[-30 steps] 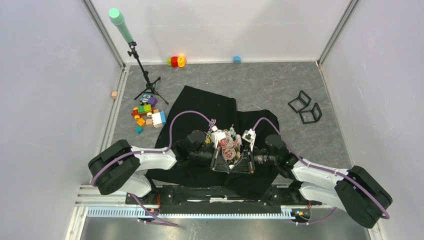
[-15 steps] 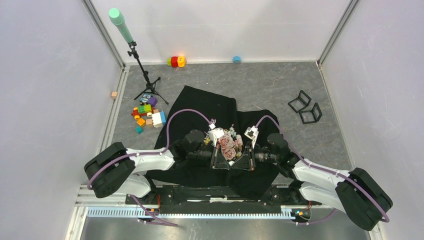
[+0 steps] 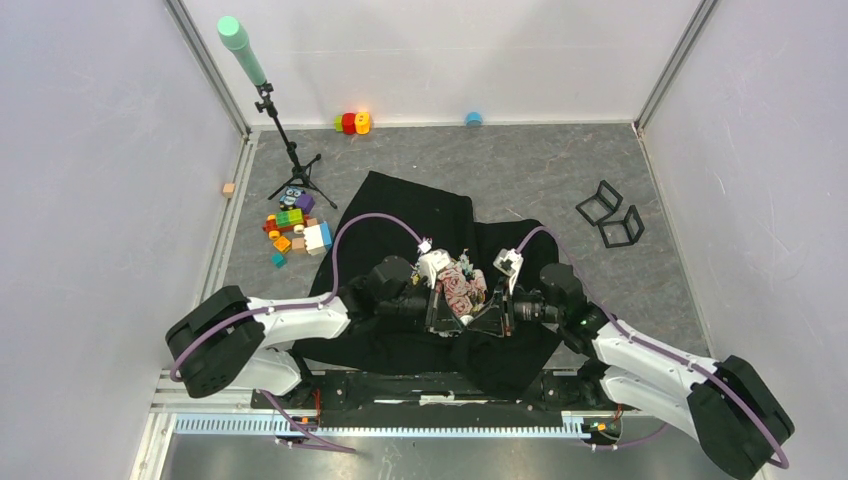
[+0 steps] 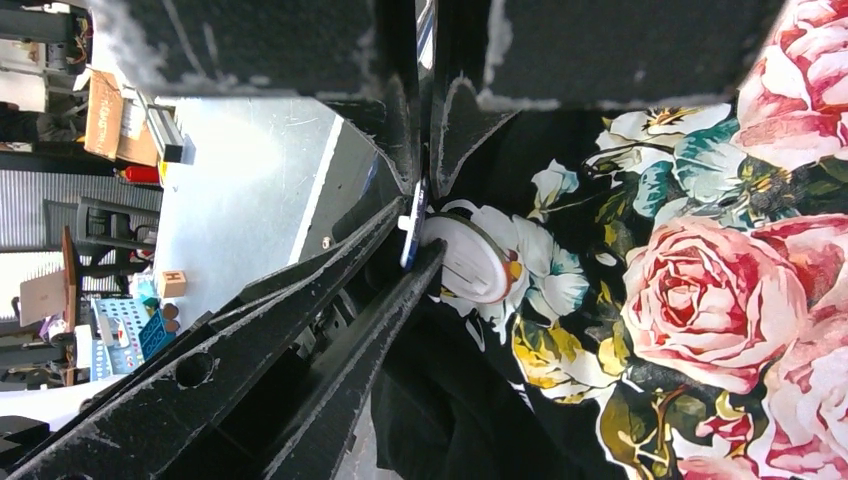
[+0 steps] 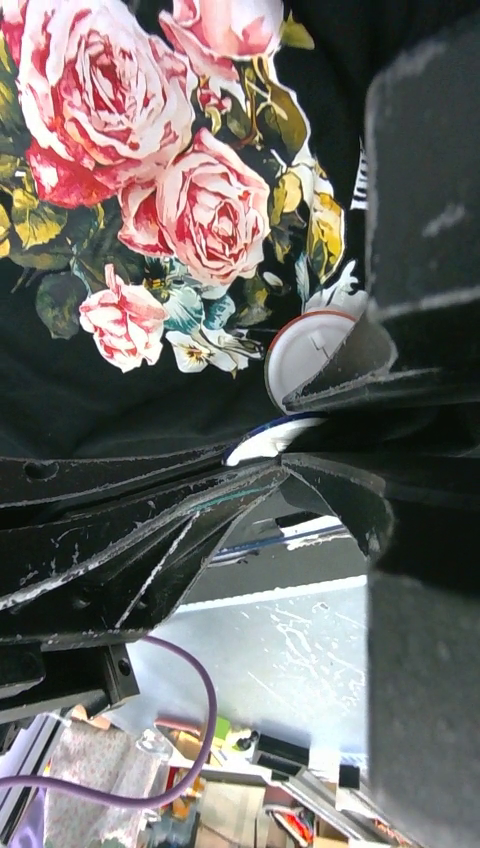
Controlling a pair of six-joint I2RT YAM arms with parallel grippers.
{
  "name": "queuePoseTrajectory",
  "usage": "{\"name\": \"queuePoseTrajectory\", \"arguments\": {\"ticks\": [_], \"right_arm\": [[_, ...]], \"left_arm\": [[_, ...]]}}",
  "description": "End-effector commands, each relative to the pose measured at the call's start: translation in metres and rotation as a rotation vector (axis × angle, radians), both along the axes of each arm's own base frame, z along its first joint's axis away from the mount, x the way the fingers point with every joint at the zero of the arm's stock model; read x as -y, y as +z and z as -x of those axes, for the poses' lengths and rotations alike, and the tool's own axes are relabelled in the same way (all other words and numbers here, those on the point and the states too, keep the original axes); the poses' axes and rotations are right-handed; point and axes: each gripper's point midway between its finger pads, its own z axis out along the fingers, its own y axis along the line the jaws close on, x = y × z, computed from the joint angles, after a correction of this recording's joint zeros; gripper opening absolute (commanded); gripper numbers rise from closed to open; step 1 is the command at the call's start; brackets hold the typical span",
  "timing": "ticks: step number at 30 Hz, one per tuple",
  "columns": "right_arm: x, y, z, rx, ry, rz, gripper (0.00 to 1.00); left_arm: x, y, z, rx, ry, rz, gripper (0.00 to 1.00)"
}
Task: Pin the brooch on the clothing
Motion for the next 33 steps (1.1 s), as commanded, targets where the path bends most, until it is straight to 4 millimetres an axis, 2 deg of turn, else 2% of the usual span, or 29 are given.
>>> {"name": "queuePoseTrajectory", "arguments": {"ticks": [1,2,4,8,11,12,13,15,17,20,23,26,28,30,33], "right_arm": [[0.006,0.008,-0.014,0.088,-0.025,0.047,0.28],[0.006,0.011,-0.013,0.091,-0.018,0.046,0.31],[0.006,0.019,-0.013,0.111,-0.012,0.044,0.4],[0.009,0.037,-0.022,0.16,-0.043,0.069,0.57],[0.015,0.053,-0.037,0.202,-0.108,0.119,0.69],[0.017,0.061,-0.045,0.222,-0.145,0.136,0.72],[0.02,0.066,-0.053,0.236,-0.182,0.158,0.74],[0.026,0.079,-0.07,0.265,-0.251,0.198,0.78],[0.036,0.084,-0.09,0.274,-0.334,0.254,0.81],[0.058,0.082,-0.126,0.261,-0.487,0.368,0.82],[0.082,0.069,-0.16,0.202,-0.611,0.448,0.82],[0.102,0.059,-0.19,0.142,-0.699,0.457,0.82],[0.127,0.049,-0.208,0.122,-0.796,0.508,0.82],[0.15,0.036,-0.22,0.087,-0.873,0.551,0.82],[0.173,0.017,-0.23,0.027,-0.933,0.577,0.77]], "left_arm": [[0.005,0.017,-0.01,0.046,0.024,0.027,0.08],[0.005,0.017,-0.011,0.045,0.029,0.027,0.12],[0.003,0.018,-0.015,0.045,0.045,0.024,0.27],[-0.005,0.022,-0.024,0.064,0.087,0.007,0.67],[-0.014,0.031,-0.032,0.092,0.118,-0.008,0.86],[-0.019,0.034,-0.037,0.106,0.135,-0.014,0.95],[-0.024,0.038,-0.042,0.115,0.154,-0.028,1.0],[-0.035,0.045,-0.056,0.139,0.197,-0.055,1.0],[-0.046,0.052,-0.074,0.15,0.255,-0.089,1.0],[-0.07,0.052,-0.106,0.136,0.368,-0.182,1.0],[-0.092,0.051,-0.145,0.099,0.497,-0.242,1.0],[-0.111,0.049,-0.185,0.002,0.635,-0.237,1.0],[-0.117,0.05,-0.207,-0.018,0.69,-0.206,1.0],[-0.123,0.045,-0.225,-0.023,0.733,-0.215,1.0],[-0.135,0.03,-0.246,-0.01,0.787,-0.299,1.0]]}}
